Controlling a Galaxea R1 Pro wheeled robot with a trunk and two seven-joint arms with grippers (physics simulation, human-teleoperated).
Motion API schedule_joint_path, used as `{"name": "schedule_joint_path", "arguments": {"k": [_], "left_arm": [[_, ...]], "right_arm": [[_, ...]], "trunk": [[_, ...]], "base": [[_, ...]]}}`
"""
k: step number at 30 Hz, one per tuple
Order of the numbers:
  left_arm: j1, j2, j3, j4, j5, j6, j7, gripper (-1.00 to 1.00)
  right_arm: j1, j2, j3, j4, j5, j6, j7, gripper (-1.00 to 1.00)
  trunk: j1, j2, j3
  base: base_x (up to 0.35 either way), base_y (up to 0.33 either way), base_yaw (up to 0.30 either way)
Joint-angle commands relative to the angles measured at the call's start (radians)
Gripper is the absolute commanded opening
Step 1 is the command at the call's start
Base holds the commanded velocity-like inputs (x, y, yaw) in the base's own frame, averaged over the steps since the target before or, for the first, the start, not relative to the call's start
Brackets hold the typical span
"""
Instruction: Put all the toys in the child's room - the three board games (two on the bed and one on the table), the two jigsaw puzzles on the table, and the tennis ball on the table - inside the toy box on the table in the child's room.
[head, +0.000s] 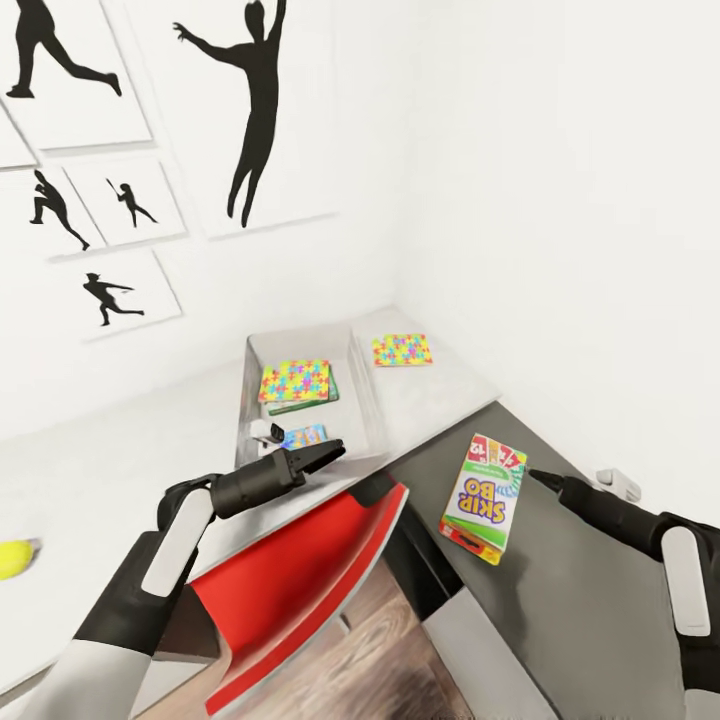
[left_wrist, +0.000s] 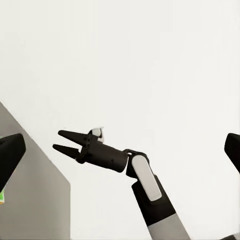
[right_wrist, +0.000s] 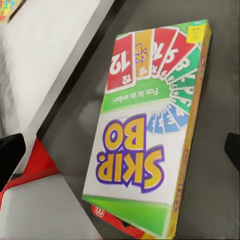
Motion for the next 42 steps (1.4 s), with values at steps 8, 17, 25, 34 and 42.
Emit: {"name": "schedule_joint_path", "arguments": {"k": [8, 17, 25, 34, 42], "left_arm": [[-0.001, 0.001, -0.002, -0.005, 0.004, 0.009, 0.0, 1.0], [-0.001, 0.001, -0.003, -0.007, 0.003, 0.01, 0.001, 1.0], [-0.001, 0.001, 0.0, -0.007, 0.003, 0.01, 0.001, 1.0], [-0.001, 0.002, 0.003, -0.007, -0.003, 0.009, 0.003, 1.0], [-0.001, 0.002, 0.015, -0.014, -0.025, 0.009, 0.157, 1.0]], "right_arm": [[0.006, -0.001, -0.003, 0.0, 0.009, 0.004, 0.017, 1.0], [0.014, -0.001, -0.003, 0.0, 0.008, 0.004, 0.019, 1.0], [0.018, -0.001, -0.003, 0.0, 0.008, 0.004, 0.02, 1.0], [0.019, -0.001, -0.002, 0.0, 0.007, 0.004, 0.02, 1.0], [0.019, -0.001, -0.002, 0.0, 0.008, 0.004, 0.02, 1.0]], "trunk": [[0.001, -0.002, 0.001], [0.001, -0.002, 0.005], [0.001, -0.002, 0.008], [0.001, -0.002, 0.011], [0.001, -0.002, 0.014]], "base": [[0.0, 0.0, -0.279], [0.0, 0.0, -0.28], [0.0, 0.0, -0.28], [0.0, 0.0, -0.28], [0.0, 0.0, -0.28]]}}
